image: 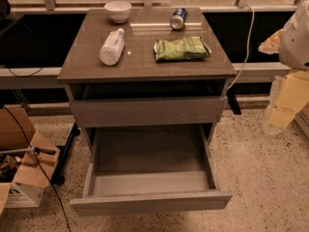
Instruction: Close middle drawer
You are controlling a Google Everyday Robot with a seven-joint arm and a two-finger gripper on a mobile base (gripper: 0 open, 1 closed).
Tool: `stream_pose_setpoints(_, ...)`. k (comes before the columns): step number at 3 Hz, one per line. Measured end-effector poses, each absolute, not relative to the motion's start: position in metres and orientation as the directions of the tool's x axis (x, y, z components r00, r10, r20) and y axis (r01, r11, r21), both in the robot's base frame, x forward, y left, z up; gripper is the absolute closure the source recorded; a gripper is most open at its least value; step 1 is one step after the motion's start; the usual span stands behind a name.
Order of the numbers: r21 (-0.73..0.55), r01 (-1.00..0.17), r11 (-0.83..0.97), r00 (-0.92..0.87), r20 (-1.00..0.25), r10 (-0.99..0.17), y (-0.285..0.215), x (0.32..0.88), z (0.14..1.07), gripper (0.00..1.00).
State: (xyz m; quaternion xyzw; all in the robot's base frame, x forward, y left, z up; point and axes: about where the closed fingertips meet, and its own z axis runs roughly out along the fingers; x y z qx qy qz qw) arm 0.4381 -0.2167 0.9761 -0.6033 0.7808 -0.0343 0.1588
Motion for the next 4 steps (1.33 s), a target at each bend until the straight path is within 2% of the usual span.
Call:
stream_pose_setpoints(1,-0.245,-0.931,0.27,-0.221,-0.207,-0.953,-0.217,0.438,0.976,0.0)
stream_pose_setpoints(2,-0.252,-0.93,0.268,-0.217,-0.214,-0.952,-0.216,0.438,0.978,0.19)
stream_pose_setpoints(4,-0.204,-0.947,0.247,-0.196,-0.24,-0.951,-0.213,0.431,0.925,0.66)
